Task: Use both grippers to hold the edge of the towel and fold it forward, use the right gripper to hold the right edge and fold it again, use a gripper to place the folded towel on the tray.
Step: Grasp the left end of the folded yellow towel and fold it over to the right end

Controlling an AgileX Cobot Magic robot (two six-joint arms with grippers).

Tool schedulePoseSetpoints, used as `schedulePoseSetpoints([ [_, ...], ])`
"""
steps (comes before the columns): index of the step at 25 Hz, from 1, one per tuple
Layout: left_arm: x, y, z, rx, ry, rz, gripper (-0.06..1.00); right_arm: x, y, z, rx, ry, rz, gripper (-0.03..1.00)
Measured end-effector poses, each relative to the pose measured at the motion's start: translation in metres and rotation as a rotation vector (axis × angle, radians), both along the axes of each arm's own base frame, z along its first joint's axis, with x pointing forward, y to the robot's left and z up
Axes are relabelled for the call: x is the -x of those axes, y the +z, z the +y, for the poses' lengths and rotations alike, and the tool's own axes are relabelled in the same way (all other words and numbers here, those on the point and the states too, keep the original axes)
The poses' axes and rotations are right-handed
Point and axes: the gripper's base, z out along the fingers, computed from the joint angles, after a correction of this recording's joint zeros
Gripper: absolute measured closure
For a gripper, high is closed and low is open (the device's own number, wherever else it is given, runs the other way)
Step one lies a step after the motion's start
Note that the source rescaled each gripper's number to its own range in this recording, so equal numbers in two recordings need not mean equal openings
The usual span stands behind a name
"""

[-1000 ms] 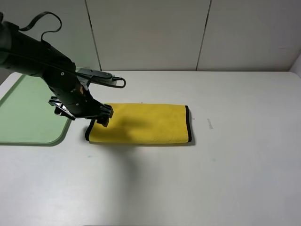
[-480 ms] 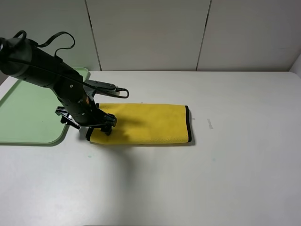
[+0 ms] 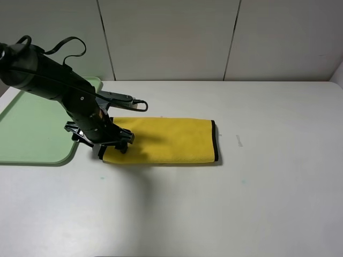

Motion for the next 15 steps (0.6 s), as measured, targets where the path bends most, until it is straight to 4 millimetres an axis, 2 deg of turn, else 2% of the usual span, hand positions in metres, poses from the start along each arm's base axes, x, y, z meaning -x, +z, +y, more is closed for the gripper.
schedulePoseSetpoints([
  [10,-0.005,-0.01,-0.004,0.029,-0.003,-0.021,0.16,0.0,0.0,0.0,0.0,0.0,0.0,-0.03],
  [12,-0.005,-0.012,-0.005,0.035,0.001,-0.022,0.22,0.0,0.0,0.0,0.0,0.0,0.0,-0.03],
  [15,-0.007,-0.013,-0.008,0.051,-0.008,-0.042,0.41,0.0,0.0,0.0,-0.001,0.0,0.0,-0.03],
])
